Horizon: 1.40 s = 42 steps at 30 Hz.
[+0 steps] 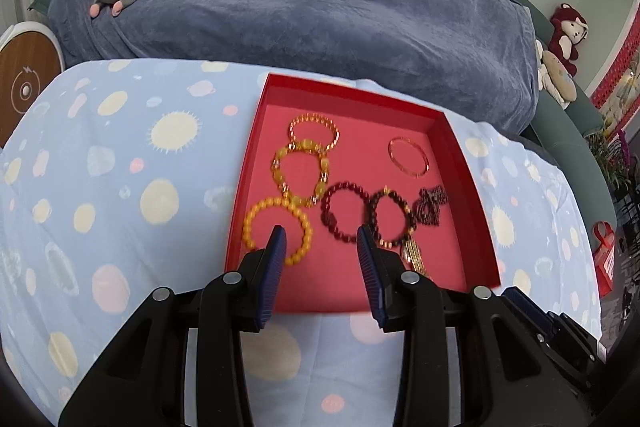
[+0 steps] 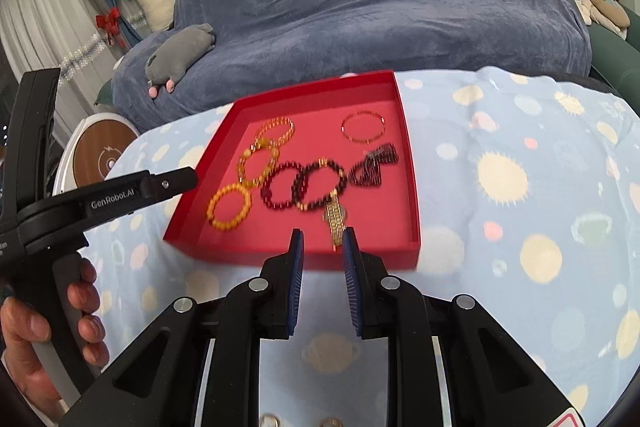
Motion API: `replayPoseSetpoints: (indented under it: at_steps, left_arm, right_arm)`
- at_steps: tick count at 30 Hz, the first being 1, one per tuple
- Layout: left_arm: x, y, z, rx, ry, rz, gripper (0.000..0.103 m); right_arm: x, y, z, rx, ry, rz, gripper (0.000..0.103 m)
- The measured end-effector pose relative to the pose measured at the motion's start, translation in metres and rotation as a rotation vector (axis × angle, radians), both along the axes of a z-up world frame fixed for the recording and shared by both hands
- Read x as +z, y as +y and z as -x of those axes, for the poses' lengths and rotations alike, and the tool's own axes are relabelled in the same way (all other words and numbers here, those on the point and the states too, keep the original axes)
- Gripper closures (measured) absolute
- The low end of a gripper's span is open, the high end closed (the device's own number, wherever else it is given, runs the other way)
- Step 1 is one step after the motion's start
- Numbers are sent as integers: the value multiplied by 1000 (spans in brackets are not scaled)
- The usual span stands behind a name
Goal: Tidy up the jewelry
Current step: 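Withdraw both tools from the box toward the gold hoop earrings, then grasp one gold hoop earring with the right tool while the left tool grasps the other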
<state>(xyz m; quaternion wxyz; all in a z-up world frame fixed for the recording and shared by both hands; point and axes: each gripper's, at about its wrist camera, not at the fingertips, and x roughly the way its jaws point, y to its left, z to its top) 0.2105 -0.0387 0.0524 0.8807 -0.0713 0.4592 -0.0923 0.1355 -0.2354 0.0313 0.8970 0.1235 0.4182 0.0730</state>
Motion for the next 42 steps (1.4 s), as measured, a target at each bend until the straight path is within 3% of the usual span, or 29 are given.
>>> replayPoseSetpoints:
  at_steps: [18, 42]
  left_arm:
    - [-31, 6, 84, -1, 96, -16, 68]
    - [-69, 11, 145, -27, 165, -28, 68]
  right_arm:
    - [-41, 8, 92, 15, 108, 51, 83]
    - [-67, 18, 104, 39, 148, 82, 82]
